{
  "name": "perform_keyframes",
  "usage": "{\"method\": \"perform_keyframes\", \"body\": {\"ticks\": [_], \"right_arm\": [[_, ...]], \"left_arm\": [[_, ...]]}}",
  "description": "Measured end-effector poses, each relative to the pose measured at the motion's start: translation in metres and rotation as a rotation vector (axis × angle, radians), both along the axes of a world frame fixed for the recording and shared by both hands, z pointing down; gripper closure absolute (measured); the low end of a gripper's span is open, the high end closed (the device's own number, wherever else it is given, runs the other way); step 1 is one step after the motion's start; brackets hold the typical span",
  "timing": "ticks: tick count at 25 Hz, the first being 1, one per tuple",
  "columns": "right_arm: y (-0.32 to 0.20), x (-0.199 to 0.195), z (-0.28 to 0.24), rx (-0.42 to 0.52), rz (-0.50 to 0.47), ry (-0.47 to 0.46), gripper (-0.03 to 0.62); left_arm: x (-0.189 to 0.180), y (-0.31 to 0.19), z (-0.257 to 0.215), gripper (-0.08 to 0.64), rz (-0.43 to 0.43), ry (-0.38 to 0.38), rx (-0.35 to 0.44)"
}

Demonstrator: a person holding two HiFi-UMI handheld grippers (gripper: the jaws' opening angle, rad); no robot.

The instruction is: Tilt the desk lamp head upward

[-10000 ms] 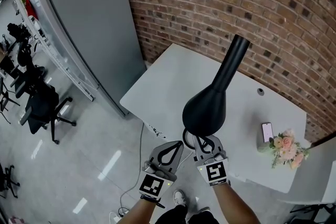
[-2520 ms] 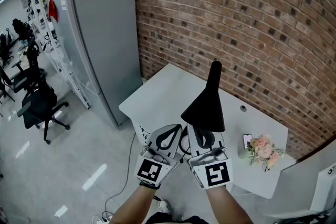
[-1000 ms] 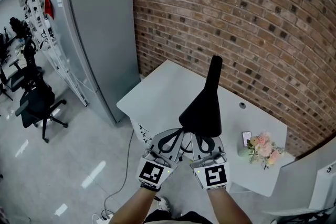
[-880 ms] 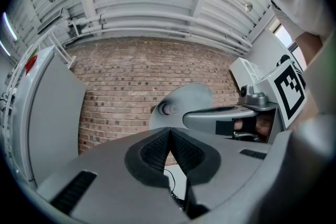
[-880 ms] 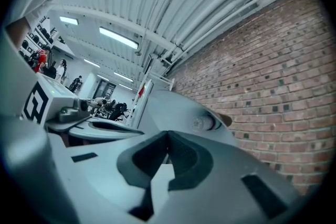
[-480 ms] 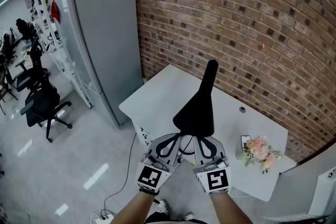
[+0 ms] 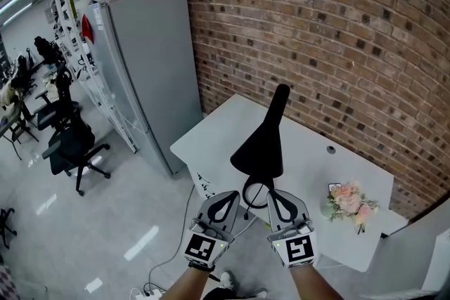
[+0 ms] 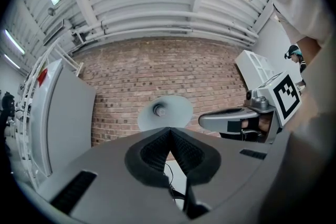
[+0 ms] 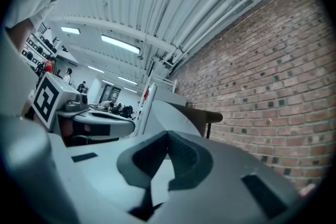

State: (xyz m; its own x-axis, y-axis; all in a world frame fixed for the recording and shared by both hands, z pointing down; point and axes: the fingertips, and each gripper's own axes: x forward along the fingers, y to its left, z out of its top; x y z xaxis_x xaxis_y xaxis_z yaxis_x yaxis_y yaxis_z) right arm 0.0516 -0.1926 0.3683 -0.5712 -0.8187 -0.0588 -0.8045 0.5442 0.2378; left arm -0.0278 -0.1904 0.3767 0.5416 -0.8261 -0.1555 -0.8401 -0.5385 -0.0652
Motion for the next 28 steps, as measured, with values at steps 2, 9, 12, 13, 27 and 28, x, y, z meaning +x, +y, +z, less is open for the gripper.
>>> {"method": "perform_keyframes", "body": {"ticks": [2,9,12,13,27,28], "right_arm": [[0.007,0.003,0.002,-0.007,-0.004,0.001,0.577],[0.031,0.018,-0.001,-0.009,-0.011,-0.032,0.577],[0.043,0.027,0.0,-0.02,-0.006,-0.039,0.577],[0.047,0.03,0.001,-0.024,-0.004,-0.038,0.577],[0.091,0.063,0.02,-0.065,-0.005,-0.027,0.577],[0.094,0.066,0.02,-0.067,-0.003,-0.031,0.577]], "left_arm": [[0.0,0.008,0.003,0.557,-0.012,-0.005,-0.01],[0.015,0.034,0.006,0.557,-0.018,-0.015,-0.019],[0.024,0.044,0.004,0.557,-0.02,-0.017,-0.017],[0.027,0.047,0.003,0.557,-0.02,-0.016,-0.017],[0.059,0.09,-0.002,0.557,-0.041,0.002,0.003],[0.058,0.093,-0.002,0.557,-0.048,0.011,0.003]]}}
